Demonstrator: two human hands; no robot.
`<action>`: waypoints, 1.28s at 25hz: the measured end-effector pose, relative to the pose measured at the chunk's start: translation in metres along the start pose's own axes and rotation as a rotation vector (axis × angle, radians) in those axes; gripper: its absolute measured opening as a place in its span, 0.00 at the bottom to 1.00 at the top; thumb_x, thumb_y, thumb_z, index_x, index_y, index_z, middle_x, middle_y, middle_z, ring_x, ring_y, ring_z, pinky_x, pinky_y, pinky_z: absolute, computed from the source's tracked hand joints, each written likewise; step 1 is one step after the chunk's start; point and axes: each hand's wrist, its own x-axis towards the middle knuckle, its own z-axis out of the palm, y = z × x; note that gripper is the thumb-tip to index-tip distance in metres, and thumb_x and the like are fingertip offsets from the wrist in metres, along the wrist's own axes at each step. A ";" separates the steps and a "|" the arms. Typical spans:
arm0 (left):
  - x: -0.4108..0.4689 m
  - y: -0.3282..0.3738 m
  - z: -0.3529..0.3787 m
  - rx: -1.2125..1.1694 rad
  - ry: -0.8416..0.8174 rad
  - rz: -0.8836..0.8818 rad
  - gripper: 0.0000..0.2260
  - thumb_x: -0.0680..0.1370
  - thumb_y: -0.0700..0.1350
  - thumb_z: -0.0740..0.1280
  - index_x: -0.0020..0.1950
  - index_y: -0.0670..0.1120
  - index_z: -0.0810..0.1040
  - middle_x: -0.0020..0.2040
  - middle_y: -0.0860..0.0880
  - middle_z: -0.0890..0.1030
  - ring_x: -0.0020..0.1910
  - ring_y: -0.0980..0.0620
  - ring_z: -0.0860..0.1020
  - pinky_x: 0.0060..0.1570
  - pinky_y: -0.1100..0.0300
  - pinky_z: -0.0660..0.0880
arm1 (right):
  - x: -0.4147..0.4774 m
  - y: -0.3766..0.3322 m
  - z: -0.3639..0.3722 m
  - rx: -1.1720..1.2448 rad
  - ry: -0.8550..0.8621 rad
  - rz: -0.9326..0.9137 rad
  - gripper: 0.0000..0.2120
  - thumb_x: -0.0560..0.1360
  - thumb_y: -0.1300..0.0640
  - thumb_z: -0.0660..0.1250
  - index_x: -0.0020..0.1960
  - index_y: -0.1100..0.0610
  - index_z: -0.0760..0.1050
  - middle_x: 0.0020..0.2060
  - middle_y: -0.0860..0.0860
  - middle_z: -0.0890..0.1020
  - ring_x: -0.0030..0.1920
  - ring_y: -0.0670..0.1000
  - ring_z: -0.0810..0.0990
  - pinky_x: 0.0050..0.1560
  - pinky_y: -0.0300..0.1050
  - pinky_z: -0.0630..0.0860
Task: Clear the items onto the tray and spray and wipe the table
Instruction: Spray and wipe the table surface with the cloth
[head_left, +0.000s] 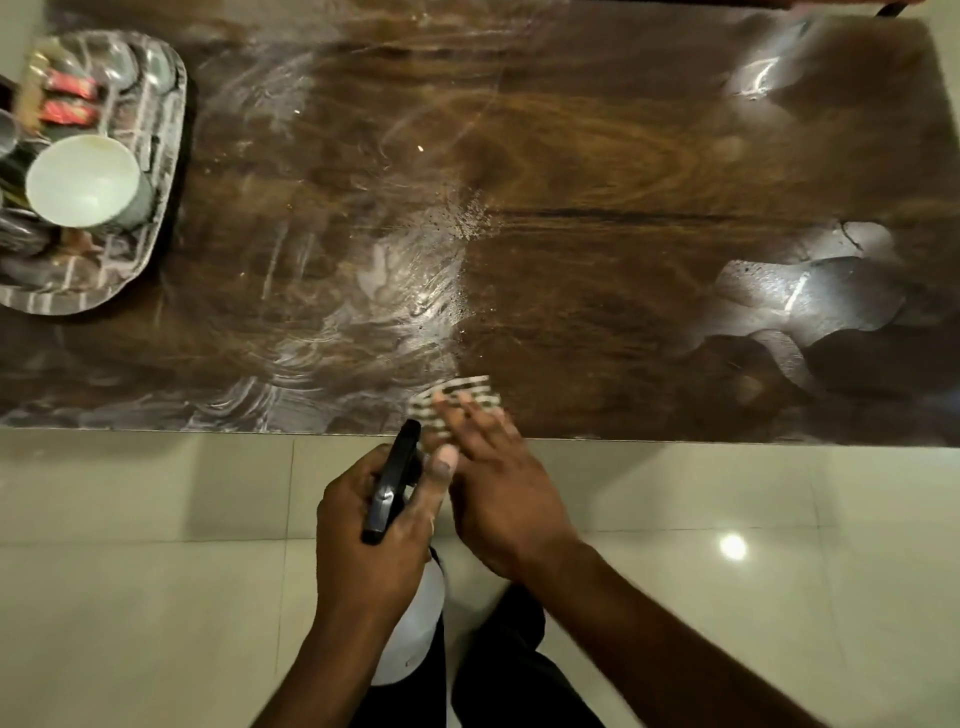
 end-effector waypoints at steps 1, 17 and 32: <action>0.004 -0.001 -0.003 0.003 0.004 -0.004 0.10 0.77 0.58 0.75 0.39 0.56 0.83 0.26 0.54 0.79 0.26 0.53 0.77 0.33 0.49 0.75 | 0.009 0.007 -0.005 -0.060 -0.089 -0.189 0.28 0.84 0.53 0.53 0.84 0.46 0.62 0.87 0.46 0.53 0.87 0.50 0.47 0.86 0.55 0.49; 0.082 0.020 -0.023 -0.065 -0.067 0.017 0.14 0.77 0.59 0.76 0.40 0.50 0.83 0.28 0.53 0.79 0.26 0.54 0.78 0.28 0.56 0.75 | 0.086 0.025 -0.037 -0.155 -0.120 -0.488 0.25 0.79 0.55 0.68 0.76 0.53 0.75 0.81 0.53 0.70 0.83 0.56 0.64 0.83 0.59 0.61; 0.149 0.053 -0.040 -0.154 -0.169 -0.037 0.17 0.74 0.63 0.74 0.38 0.50 0.83 0.27 0.53 0.77 0.27 0.51 0.76 0.32 0.52 0.73 | 0.122 -0.001 -0.037 -0.031 -0.158 -0.399 0.20 0.81 0.46 0.69 0.71 0.50 0.80 0.76 0.52 0.76 0.81 0.56 0.67 0.79 0.61 0.66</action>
